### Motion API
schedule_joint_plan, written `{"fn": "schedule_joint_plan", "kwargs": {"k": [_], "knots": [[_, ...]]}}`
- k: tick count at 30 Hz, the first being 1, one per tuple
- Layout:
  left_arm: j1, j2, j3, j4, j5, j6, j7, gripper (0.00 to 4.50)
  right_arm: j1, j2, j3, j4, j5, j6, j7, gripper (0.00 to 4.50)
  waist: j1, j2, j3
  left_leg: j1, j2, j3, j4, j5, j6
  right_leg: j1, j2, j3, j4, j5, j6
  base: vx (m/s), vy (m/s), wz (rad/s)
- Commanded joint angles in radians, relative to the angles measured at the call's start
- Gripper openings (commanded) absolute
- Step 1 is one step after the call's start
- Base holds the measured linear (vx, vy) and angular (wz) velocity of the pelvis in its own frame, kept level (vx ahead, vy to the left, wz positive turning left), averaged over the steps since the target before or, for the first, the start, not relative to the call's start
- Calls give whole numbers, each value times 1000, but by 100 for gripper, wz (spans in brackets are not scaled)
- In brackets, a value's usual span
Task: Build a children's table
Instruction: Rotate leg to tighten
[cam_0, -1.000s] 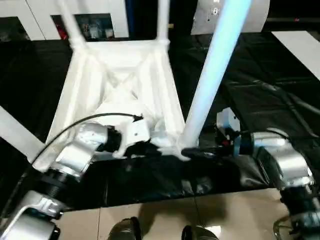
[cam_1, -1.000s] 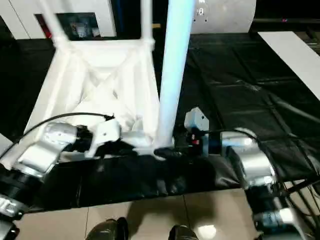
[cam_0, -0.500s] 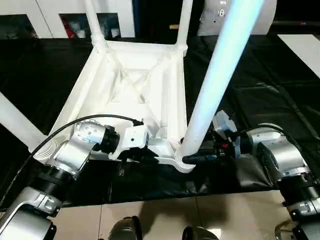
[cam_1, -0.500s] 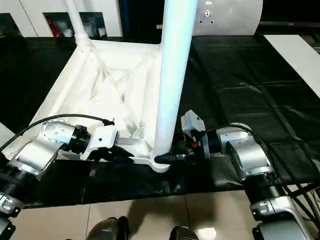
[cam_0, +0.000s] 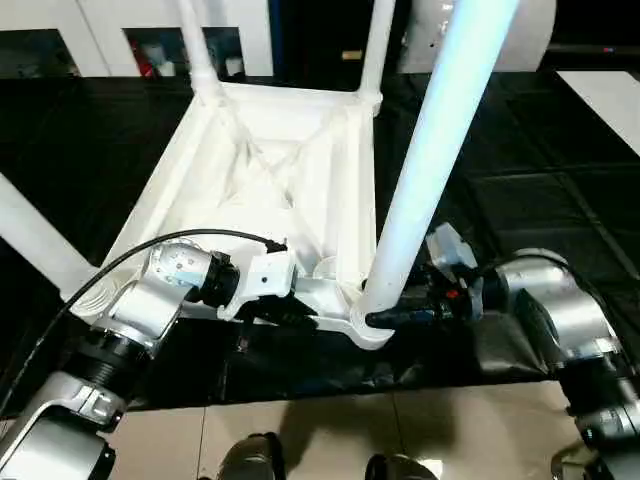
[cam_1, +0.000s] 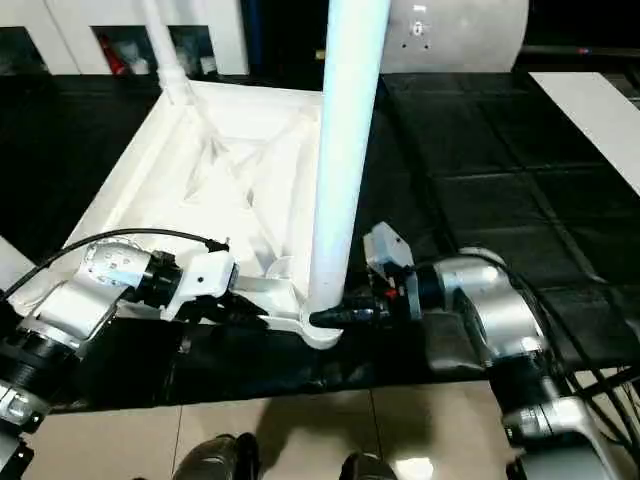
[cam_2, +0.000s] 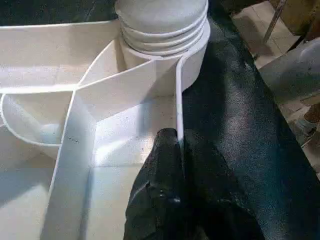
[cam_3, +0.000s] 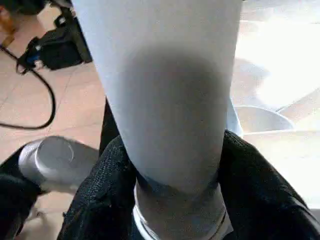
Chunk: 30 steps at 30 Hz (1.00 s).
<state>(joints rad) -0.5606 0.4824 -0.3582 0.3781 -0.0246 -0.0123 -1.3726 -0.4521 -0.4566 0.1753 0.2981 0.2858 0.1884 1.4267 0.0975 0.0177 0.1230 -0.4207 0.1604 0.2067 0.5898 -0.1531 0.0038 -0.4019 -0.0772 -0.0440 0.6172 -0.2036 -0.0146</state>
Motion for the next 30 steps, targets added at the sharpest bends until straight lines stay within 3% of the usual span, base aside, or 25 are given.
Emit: {"fn": "schedule_joint_plan", "kwargs": {"k": [1, 2, 5, 6, 7, 9, 10, 11, 13, 14, 17, 19, 21, 24, 25, 30], "knots": [[-26, -34, 17, -9, 4, 48, 86, 0, 41, 44, 15, -69, 28, 62, -84, 199, -6, -2, -80, 48, 84, -33, -69, -166, 84, 30, -81, 44, -60, -79, -290, 0, 0, 0], [-26, -35, 17, -10, 4, 49, 87, 0, 41, 45, 14, -70, 28, 63, -86, 199, -8, -5, -78, 47, 82, -33, -71, -177, 78, 32, -80, 44, -61, -96, -287, 0, 0, 0], [-31, -56, 30, -26, 17, 105, 153, 0, 62, 103, 8, -93, -26, 85, -252, 199, -19, -3, -68, 51, 80, -39, -81, -283, 18, 25, -90, 49, -81, -276, -253, 0, 0, 0], [-33, -73, 35, -34, 23, 136, 189, 0, 68, 133, 4, -103, -42, 103, -318, 199, -25, -4, -64, 45, 79, -46, -86, -307, -7, 29, -91, 48, -83, -340, -227, 0, 0, 0], [-36, -91, 40, -43, 26, 165, 219, 0, 74, 163, -3, -117, -53, 126, -378, 199, -31, -5, -61, 47, 79, -49, -91, -338, -26, 23, -89, 48, -88, -386, -207, 0, 0, 0], [-39, -120, 48, -58, 27, 217, 262, 0, 77, 212, -17, -130, -59, 160, -462, 198, -45, -5, -59, 51, 79, -53, -94, -384, -51, 17, -88, 49, -91, -427, -194, 0, 0, 0], [-54, -172, 59, -67, 40, 285, 345, 0, 71, 288, -32, -137, -76, 194, -586, 198, -53, -5, -56, 49, 77, -55, -97, -396, -62, 16, -89, 50, -92, -440, -189, 0, 0, 0], [-59, -186, 62, -68, 44, 302, 369, 0, 69, 308, -35, -138, -82, 200, -618, 198, -53, -5, -56, 49, 77, -55, -97, -396, -62, 16, -89, 50, -92, -440, -189, 0, 0, 0], [-74, -225, 71, -65, 63, 341, 443, 0, 62, 357, -40, -135, -101, 219, -713, 198, -62, -8, -56, 55, 73, -59, -96, -430, -76, 12, -91, 49, -102, -493, -160, 0, 0, 0], [-84, -250, 78, -61, 76, 363, 489, 0, 56, 386, -43, -127, -115, 224, -768, 198, -65, -8, -56, 53, 73, -58, -97, -420, -73, 11, -89, 51, -105, -478, -156, 0, 0, 0], [-102, -326, 90, -69, 104, 425, 610, 0, 48, 463, -45, -100, -173, 220, -922, 198, -66, -7, -55, 63, 71, -54, -94, -434, -72, -1, -88, 55, -113, -473, -149, 0, 0, 0], [-100, -361, 84, -87, 116, 454, 641, 0, 52, 505, -58, -87, -187, 219, -987, 198, -65, -6, -55, 60, 72, -53, -97, -410, -62, 1, -85, 57, -112, -440, -143, 0, 0, 0], [-96, -369, 75, -97, 119, 461, 638, 0, 56, 522, -72, -87, -175, 206, -995, 267, -64, 0, -58, 58, 72, -53, -98, -399, -54, 5, -83, 57, -110, -399, -144, 0, 0, 0], [-88, -344, 71, -105, 120, 450, 615, 0, 61, 504, -86, -111, -151, 197, -960, 273, -64, -1, -64, 52, 72, -50, -99, -350, -38, 15, -77, 55, -100, -282, -158, 0, 0, 0], [-81, -313, 72, -101, 119, 421, 588, 0, 55, 471, -91, -111, -151, 168, -925, 288, -62, 3, -69, 50, 70, -45, -96, -290, -12, 22, -77, 55, -92, -176, -183, 0, 0, 0], [-47, -245, 71, -99, 109, 336, 507, 0, 49, 365, -63, -108, -160, 82, -771, 336, -57, 1, -79, 40, 67, -40, -79, -142, 74, 42, -79, 46, -76, 22, -240, 0, 0, 0]]}}
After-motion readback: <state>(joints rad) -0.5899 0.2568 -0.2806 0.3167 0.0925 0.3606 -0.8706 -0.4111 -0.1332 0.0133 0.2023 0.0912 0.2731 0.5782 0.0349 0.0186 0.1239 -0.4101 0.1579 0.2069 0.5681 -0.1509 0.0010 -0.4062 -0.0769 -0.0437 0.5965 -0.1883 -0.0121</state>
